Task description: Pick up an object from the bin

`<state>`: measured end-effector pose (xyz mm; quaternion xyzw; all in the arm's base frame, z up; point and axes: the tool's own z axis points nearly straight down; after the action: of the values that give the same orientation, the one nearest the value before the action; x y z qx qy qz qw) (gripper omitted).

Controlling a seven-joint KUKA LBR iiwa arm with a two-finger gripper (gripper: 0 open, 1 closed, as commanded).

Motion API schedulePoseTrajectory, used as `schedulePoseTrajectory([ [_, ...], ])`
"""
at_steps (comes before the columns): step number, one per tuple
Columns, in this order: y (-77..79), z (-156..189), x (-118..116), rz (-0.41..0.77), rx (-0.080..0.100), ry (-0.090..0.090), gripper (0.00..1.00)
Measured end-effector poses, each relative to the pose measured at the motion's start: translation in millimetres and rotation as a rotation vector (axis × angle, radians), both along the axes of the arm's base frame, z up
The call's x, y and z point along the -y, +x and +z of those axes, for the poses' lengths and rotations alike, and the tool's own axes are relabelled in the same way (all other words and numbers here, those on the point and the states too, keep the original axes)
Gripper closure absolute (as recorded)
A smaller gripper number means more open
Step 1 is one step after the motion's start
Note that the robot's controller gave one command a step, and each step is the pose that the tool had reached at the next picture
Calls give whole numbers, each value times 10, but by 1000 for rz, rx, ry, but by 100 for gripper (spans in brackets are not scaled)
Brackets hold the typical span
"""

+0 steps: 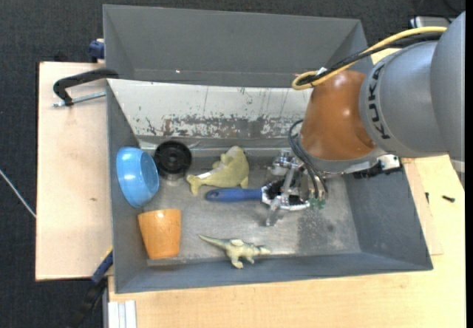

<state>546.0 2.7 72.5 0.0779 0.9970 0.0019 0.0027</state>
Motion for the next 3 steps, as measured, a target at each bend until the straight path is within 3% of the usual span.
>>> schedulePoseTrajectory([
  [1,12,17,-16,2,-2,-1,0],
  [2,32,33,-13,1,3,-1,100],
  [3,42,124,-27,3,-1,-2,100],
])
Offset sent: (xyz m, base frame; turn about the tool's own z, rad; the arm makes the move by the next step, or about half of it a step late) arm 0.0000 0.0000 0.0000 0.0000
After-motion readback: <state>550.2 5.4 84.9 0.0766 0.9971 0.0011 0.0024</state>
